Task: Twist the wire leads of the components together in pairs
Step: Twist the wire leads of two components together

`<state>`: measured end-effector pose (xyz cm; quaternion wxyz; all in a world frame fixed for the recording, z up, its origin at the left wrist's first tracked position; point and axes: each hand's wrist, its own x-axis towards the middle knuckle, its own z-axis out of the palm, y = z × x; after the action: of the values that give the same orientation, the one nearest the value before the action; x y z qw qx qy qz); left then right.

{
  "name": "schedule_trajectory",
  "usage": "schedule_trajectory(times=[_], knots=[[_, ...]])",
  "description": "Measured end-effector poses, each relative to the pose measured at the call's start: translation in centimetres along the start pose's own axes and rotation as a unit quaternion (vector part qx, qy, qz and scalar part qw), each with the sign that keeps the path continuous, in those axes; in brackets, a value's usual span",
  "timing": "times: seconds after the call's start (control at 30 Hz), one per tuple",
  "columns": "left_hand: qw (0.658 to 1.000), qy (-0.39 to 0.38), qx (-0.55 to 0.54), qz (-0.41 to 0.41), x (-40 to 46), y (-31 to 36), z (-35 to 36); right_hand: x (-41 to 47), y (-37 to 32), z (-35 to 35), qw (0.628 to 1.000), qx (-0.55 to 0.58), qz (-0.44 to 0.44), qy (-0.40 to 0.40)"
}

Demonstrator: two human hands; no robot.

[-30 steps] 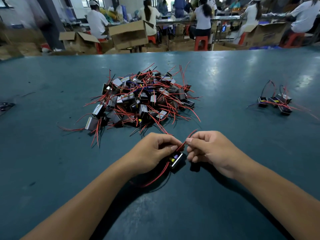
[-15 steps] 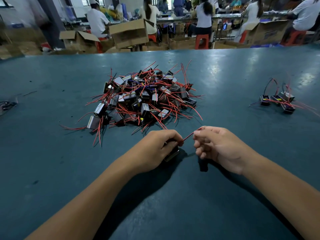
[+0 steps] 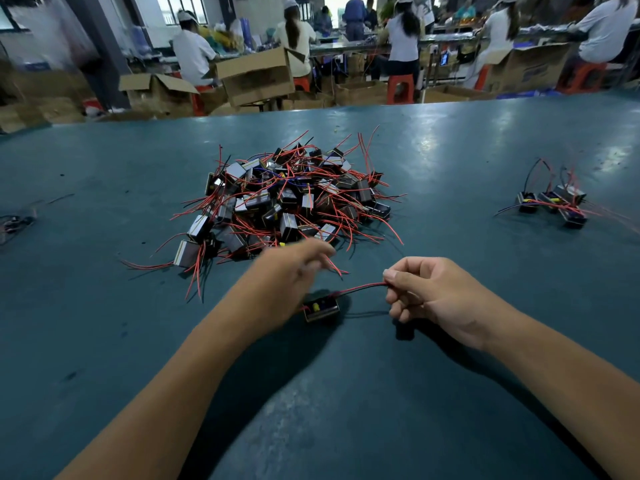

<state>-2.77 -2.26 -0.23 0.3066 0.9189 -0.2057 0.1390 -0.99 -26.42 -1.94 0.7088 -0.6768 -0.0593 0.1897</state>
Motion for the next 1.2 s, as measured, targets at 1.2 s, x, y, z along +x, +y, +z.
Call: schedule_trajectory(times=[1.2], knots=[[0.912,0.398,0.088,-0.042,-0.7,-5.5,-5.9,-0.7,0.6,1.4,0.961,-0.269,-0.061,-0.027]])
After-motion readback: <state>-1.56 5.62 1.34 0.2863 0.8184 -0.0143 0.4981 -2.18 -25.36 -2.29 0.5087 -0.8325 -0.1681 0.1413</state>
